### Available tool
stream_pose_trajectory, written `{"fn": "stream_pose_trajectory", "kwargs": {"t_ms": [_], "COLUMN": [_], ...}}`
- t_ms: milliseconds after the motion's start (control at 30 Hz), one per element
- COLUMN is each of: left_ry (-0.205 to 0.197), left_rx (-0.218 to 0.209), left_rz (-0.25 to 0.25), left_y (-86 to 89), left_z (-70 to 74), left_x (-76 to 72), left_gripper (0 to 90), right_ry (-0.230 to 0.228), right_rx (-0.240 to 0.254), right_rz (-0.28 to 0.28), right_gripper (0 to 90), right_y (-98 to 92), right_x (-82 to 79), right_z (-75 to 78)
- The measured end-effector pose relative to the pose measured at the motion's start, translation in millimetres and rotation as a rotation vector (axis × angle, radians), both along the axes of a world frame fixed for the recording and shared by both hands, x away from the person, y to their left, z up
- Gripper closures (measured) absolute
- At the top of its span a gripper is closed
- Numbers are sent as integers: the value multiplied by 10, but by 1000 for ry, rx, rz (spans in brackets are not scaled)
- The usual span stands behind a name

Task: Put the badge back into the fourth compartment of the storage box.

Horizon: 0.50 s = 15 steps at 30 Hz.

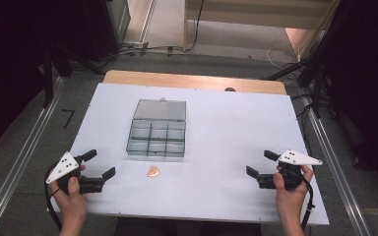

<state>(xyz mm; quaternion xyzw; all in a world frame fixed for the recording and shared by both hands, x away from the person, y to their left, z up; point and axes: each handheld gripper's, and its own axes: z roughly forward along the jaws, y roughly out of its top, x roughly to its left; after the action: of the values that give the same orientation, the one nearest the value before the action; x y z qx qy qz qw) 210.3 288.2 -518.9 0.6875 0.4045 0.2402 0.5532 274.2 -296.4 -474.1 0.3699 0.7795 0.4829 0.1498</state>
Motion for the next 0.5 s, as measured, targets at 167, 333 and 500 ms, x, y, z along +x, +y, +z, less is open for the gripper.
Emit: {"fn": "stream_pose_trajectory", "kwargs": {"t_ms": [167,333,500], "left_ry": [-1,0,0], "left_rx": [-1,-4,-6], "left_rz": [-3,-3,-5], "left_y": [-3,-2,0], "left_z": [0,-1,-2], "left_x": [-5,-8,-8], "left_gripper": [16,16,16], "right_ry": [6,12,15], "right_rx": [-3,-3,-9], "right_rz": [38,79,112], "right_gripper": [32,36,36], "right_y": [166,357,503], "right_x": [21,43,60], "right_z": [38,92,123]}}
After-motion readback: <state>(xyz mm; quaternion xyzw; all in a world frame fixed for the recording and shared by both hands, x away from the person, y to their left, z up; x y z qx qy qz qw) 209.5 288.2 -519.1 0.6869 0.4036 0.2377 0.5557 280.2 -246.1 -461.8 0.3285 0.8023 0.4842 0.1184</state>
